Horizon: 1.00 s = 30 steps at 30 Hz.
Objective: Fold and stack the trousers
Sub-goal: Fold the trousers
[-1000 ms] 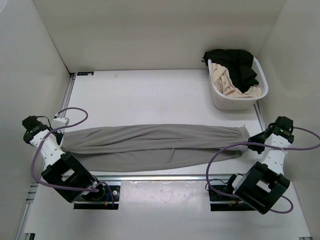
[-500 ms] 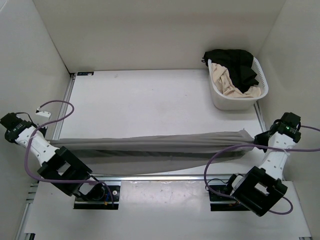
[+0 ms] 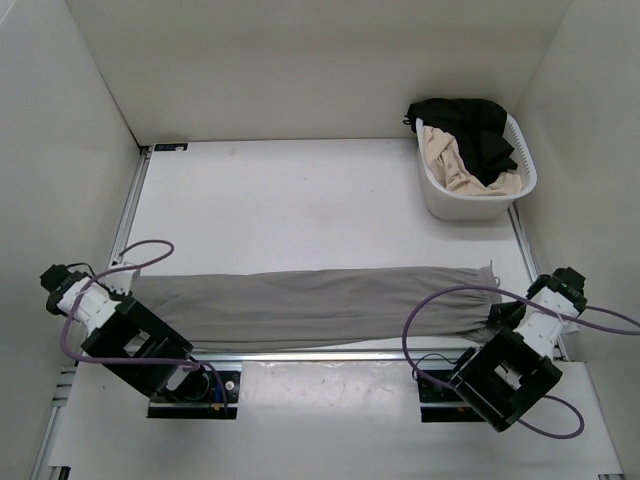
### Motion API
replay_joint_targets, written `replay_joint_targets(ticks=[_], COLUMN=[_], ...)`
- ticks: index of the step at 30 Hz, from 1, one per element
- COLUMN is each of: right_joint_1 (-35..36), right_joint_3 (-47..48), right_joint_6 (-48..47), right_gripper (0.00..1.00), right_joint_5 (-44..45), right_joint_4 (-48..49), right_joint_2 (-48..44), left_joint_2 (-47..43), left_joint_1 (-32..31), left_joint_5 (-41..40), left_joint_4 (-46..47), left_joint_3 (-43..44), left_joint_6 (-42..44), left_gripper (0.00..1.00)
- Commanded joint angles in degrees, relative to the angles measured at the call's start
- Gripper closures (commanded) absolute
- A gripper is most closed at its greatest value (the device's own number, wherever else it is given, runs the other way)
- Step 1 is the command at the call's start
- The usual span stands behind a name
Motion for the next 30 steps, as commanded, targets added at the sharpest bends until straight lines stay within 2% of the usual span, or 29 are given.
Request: replay_joint_targets(ticks=[1, 2, 3, 4, 10, 11, 15, 17, 18, 20, 21, 22, 24, 25, 28, 30], right_joint_1=[-0.44, -0.44, -0.44, -0.44, 1.75, 2.8, 9.21, 14.11, 15.97, 23.17, 26.16, 32.37, 38.55, 43.54, 47.01, 47.54], right_joint_3=[1.49, 2.1, 3.59, 4.39, 9.84, 11.5, 17.57, 18.89, 18.9, 18.2, 17.41, 15.49, 14.77, 14.77, 14.06, 14.06], right_joint_6=[-2.03, -2.04, -2.74, -2.74, -2.74, -2.74, -3.35, -4.67, -5.29, -5.29, -4.68, -3.72, -0.48, 0.5, 3.83, 5.07], right_gripper=[0.31, 0.28, 0.26, 0.24, 0.23, 0.23, 0.23, 0.27, 0.29, 0.46, 0.51, 0.66, 0.79, 0.89, 1.0, 1.0], right_joint_5=[-0.89, -0.89, -0.11, 0.51, 7.99, 8.68, 14.22, 13.1, 9.08, 4.49, 2.56, 1.23, 0.08, 1.03, 0.09, -0.45], right_joint_4=[2.47, 2.47, 1.95, 1.25, -0.43, -0.43, -2.36, -0.8, 0.53, 5.88, 7.9, 11.58, 13.36, 13.37, 15.3, 16.53], right_joint_2=[1.38, 1.38, 1.38, 1.38, 0.77, 0.77, 0.24, -1.16, -1.17, -1.17, -0.56, 1.45, 4.97, 9.51, 18.39, 21.84], left_joint_2=[0.6, 1.29, 1.3, 1.82, 2.96, 2.97, 4.46, 4.46, 4.46, 2.53, 1.92, 1.91, 2.7, 3.92, 11.82, 17.45], left_joint_1=[0.46, 0.98, 0.99, 1.69, 3.19, 3.19, 3.19, 3.19, 1.1, -3.03, -8.71, -11.99, -18.58, -24.0, -28.44, -28.98], left_joint_5=[-1.5, -2.2, -2.21, -2.21, -0.28, -0.8, -3.53, 0.13, 2.08, 5.94, 6.84, 7.45, 6.24, 4.75, -0.17, -2.81], left_joint_4=[2.08, 2.08, 2.08, 2.08, 2.08, 2.08, 2.08, -0.1, -4.03, -6.08, -6.09, -6.61, -5.83, -4.52, 0.75, 3.56], left_joint_3=[0.2, 0.73, 1.51, 2.13, 12.06, 12.94, 15.32, 15.84, 15.85, 15.85, 13.59, 12.43, 9.54, 7.0, 6.09, 6.88], left_joint_6=[1.15, 1.15, 1.15, 1.15, -0.96, -0.96, 0.09, 1.75, 2.46, 0.03, -1.48, -2.71, -7.52, -9.73, -16.23, -17.92], left_gripper=[0.56, 0.53, 0.46, 0.45, 0.47, 0.49, 0.55, 0.55, 0.55, 0.54, 0.53, 0.53, 0.53, 0.53, 0.57, 0.59])
